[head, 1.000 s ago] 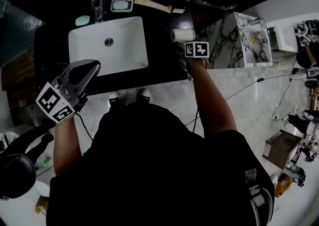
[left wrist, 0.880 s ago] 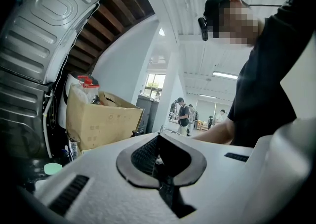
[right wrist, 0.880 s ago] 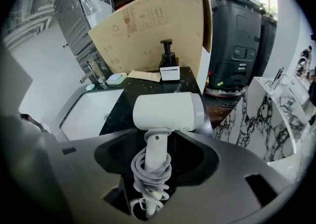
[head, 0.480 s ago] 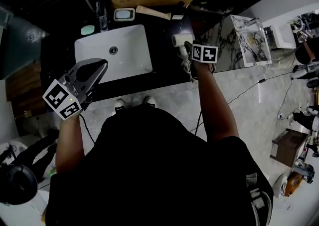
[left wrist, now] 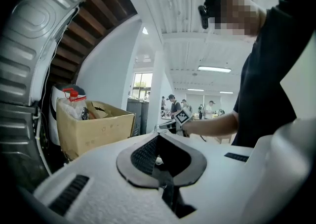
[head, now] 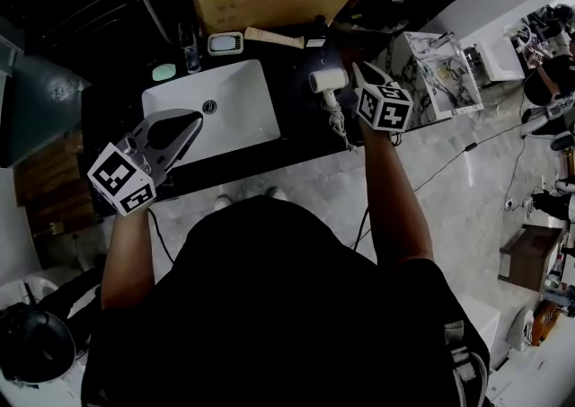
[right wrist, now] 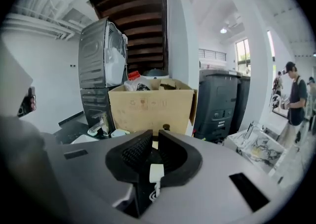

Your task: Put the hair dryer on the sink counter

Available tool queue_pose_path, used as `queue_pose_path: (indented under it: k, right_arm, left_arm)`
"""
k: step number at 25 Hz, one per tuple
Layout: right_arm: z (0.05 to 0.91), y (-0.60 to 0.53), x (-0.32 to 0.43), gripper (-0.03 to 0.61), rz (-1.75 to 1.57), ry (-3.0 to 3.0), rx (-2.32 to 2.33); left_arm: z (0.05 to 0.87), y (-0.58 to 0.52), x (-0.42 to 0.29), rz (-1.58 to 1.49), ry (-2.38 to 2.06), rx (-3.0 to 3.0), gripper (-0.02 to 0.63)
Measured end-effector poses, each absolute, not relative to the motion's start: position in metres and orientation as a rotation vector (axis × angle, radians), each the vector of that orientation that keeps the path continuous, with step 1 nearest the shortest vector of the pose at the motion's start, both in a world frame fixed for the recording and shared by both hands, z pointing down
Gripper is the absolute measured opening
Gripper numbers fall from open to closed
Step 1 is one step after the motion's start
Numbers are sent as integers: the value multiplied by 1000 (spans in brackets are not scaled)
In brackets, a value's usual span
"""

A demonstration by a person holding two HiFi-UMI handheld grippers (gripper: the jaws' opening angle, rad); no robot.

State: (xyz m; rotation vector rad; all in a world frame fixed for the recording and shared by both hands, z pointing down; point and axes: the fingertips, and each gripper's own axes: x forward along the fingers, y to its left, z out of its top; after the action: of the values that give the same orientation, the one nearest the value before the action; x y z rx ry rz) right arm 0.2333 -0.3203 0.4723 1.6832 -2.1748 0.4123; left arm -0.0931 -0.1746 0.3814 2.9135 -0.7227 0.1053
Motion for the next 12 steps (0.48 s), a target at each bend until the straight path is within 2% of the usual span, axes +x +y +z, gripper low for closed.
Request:
queue_pose_path:
  k: [12]
  right_arm:
    - [374,-275,196,9,100,-2309,1796]
  left_arm:
    - [369,-183,-120,89,-800,2934,15]
